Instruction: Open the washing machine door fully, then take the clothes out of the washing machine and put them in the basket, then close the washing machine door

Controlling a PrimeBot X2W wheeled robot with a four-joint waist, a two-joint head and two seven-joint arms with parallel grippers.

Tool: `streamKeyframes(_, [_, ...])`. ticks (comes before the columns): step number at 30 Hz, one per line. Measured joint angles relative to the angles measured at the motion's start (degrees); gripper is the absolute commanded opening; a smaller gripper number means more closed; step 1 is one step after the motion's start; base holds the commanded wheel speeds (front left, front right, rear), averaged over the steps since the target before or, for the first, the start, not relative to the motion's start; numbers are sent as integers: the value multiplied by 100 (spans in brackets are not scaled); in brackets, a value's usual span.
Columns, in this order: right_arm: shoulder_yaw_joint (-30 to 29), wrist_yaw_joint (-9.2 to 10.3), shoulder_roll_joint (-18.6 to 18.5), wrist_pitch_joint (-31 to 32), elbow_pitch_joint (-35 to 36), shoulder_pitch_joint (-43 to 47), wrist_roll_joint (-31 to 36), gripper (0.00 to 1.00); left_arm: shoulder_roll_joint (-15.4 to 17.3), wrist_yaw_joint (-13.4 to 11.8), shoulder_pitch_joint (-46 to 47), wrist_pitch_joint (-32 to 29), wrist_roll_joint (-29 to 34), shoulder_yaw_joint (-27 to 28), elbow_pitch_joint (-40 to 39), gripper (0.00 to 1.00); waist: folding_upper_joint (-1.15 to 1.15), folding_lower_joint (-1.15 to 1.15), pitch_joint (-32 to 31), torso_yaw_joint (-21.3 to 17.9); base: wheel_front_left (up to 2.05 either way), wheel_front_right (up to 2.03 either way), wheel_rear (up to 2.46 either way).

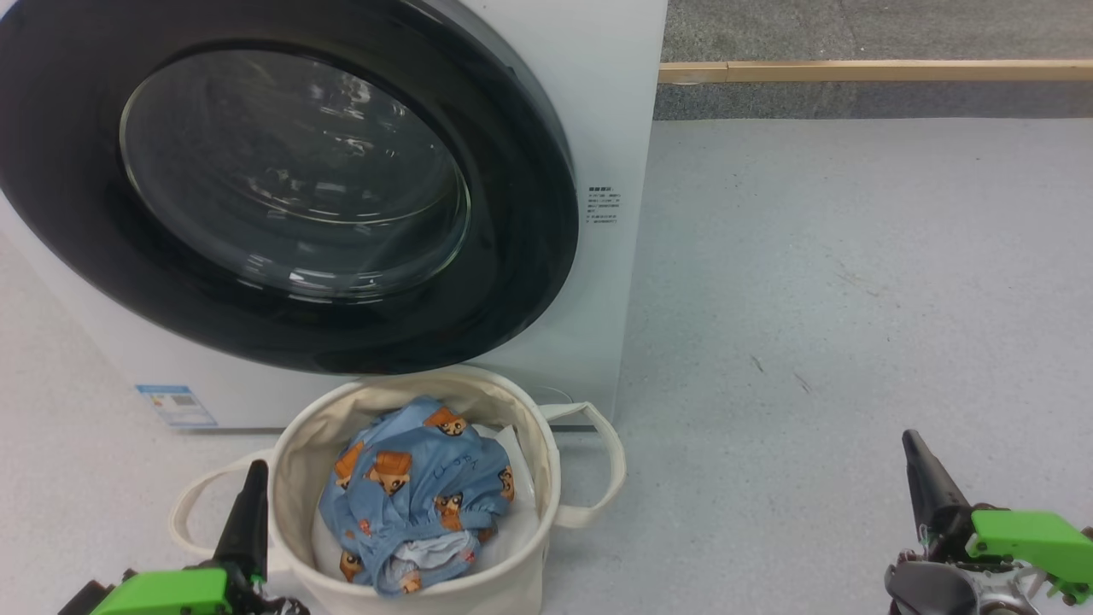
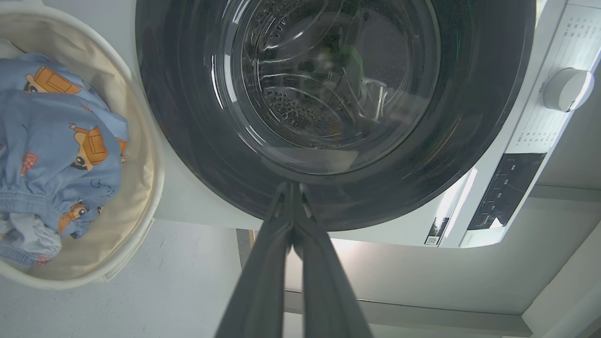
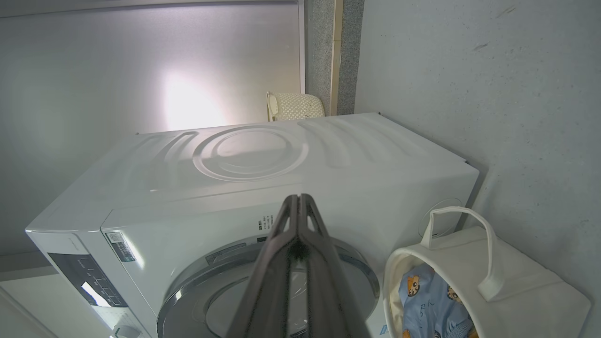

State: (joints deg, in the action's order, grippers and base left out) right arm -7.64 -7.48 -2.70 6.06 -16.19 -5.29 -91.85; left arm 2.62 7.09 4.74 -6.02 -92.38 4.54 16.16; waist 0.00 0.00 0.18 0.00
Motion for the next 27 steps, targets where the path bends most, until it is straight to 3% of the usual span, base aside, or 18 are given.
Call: streamKeyframes(27, [0,0,0,0,0,0,0,0,-1,0,0,-1,0,2,0,0,0,0,0,0,0,0,0])
